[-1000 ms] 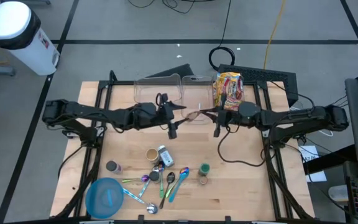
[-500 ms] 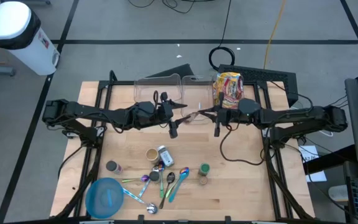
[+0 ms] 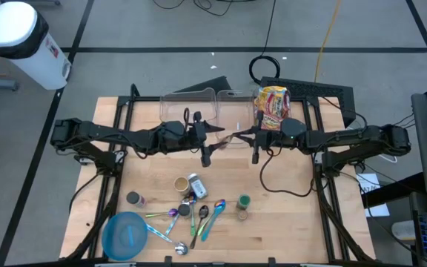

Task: Pick & Place Food Item
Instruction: Put the orange seasoning pack into the left transparent bin

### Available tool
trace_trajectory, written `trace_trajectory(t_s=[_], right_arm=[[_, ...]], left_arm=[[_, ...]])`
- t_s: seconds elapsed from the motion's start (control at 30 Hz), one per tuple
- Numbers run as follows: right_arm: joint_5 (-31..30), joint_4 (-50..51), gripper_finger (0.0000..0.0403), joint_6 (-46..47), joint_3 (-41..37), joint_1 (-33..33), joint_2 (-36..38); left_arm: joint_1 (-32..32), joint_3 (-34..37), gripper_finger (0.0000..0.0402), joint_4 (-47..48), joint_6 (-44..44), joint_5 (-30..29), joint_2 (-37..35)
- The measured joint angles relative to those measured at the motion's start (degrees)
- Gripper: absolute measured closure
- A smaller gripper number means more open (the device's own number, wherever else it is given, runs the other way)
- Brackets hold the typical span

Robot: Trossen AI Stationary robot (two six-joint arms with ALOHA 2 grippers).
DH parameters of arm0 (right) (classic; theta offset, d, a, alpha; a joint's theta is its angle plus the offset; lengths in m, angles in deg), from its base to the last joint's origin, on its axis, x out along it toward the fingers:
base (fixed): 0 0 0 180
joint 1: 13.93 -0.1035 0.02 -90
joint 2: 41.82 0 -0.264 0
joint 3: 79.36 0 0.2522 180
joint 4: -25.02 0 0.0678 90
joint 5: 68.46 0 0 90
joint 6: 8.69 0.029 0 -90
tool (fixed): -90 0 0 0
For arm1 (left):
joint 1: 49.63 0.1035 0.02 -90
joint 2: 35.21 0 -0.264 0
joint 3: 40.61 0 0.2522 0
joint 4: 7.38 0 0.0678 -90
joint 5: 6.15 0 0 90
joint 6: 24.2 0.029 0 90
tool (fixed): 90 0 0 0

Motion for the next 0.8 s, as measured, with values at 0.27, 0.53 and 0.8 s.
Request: trace_trajectory(t_s=[0.27,0.53,0.8], right_arm=[[0.0,-0.26,0.0403,0.37,0.0,0.0,0.02],[-0.25,0.14,0.0402,1.06,0.01,0.0,0.02],[-10.34,8.92,0.0324,6.36,0.0,0.0,6.2]], left_arm=[[0.2,0.0,0.0307,-0.09,-0.32,-1.07,0.0],[0.49,0.02,0.0391,-0.05,-0.25,-3.46,0.0],[4.0,3.03,0.0394,2.37,3.2,-11.65,-6.35]])
